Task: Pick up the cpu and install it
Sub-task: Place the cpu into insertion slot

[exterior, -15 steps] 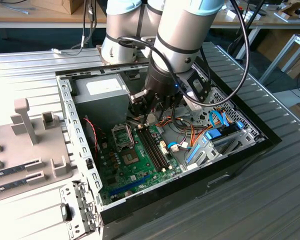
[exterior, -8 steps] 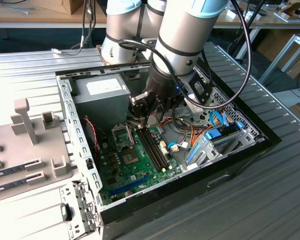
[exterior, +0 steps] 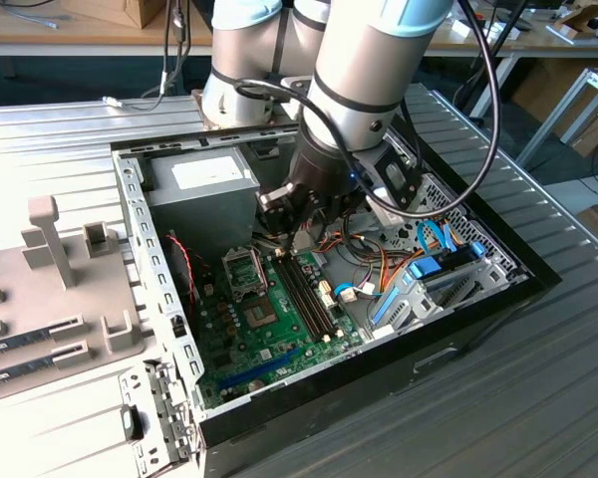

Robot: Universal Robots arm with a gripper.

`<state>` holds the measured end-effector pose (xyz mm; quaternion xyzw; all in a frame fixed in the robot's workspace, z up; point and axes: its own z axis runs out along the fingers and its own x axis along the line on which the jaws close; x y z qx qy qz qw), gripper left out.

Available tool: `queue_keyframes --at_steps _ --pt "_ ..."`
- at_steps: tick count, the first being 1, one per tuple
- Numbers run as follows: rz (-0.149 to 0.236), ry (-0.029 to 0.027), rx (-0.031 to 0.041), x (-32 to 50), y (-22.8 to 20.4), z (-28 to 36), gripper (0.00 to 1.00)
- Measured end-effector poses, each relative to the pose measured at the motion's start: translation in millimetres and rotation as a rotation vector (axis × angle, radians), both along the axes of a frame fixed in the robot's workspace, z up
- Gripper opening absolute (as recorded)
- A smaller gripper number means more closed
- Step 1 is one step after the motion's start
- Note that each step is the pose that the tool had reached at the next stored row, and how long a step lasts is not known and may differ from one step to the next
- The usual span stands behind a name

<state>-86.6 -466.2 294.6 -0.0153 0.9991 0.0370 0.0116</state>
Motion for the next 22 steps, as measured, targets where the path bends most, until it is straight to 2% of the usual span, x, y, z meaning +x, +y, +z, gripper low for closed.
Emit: queue_keyframes --at_steps 5,9,22 --pt "0.0 0.0 0.0 -0.7 -0.1 -0.9 0.47" --pt "0.0 0.0 0.0029 -3.9 -1.4 -4.2 0.47" --pt "0.0 0.0 0.0035 -5.3 -2.8 -6.3 0.47"
